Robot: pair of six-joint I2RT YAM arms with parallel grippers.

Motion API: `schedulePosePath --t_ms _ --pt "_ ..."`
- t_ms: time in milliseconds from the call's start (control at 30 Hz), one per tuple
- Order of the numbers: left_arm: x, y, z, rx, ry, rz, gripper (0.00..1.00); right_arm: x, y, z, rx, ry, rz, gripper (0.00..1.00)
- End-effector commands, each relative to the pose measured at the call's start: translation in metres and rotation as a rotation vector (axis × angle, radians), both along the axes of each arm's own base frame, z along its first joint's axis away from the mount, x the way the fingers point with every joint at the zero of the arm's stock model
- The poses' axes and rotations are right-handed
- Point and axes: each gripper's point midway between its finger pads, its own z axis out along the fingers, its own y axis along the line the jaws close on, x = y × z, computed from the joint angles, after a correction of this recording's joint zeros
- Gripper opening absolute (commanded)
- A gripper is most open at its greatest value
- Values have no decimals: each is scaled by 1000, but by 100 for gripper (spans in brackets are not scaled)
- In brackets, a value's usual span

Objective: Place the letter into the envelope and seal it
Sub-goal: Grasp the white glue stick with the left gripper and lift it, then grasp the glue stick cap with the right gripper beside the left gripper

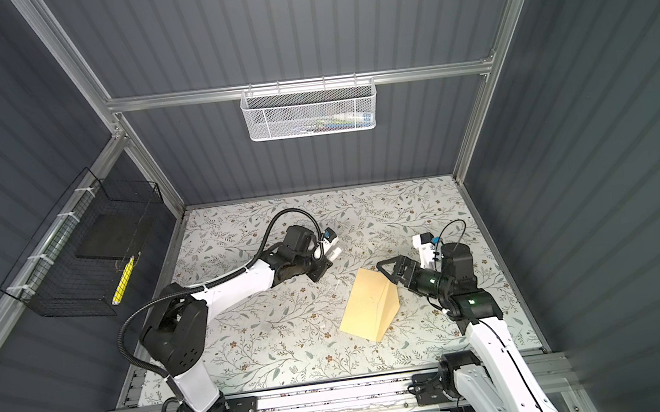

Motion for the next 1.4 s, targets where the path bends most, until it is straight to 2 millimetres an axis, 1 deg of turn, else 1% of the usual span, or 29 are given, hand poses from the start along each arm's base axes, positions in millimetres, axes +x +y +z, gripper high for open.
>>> schedulePosePath --t_ms 0,33,100,133,267,333,467,600,733,900,967,1000,1133,1367 --pt "-27 -10 26 -90 -87 -199 9 -8 9 11 12 -13 89 98" --pt "-33 -10 30 -105 -102 -226 9 -9 10 12 12 -10 99 97" --pt "-39 -9 34 -119 -110 -247 9 -10 13 14 28 -12 124 96" --pt "-44 -11 34 -131 -93 -273 8 -12 15 15 39 -14 137 95" --pt "-56 -15 37 -152 -61 -339 8 -15 27 13 55 -5 199 89" --pt "-60 -16 37 -158 -55 -362 8 -18 36 11 51 4 239 87" --pt "-69 -19 38 -160 -46 -403 8 -20 52 0 19 31 300 83" --pt "-81 -24 34 -135 -51 -455 7 -13 59 -11 0 56 315 77" --pt "-89 -27 31 -116 -57 -489 7 -6 67 -15 4 56 344 72" --pt "-96 -29 31 -108 -71 -519 6 0 71 -29 -19 86 358 70" --pt "-96 -29 31 -108 -74 -523 6 1 72 -30 -15 81 363 67" --pt "-97 -29 31 -105 -74 -523 6 4 73 -38 -15 109 365 64" --pt "-98 -29 29 -102 -73 -526 5 6 75 -43 -12 123 371 55" --pt "-100 -30 29 -111 -72 -532 5 9 77 -49 -7 131 364 50"
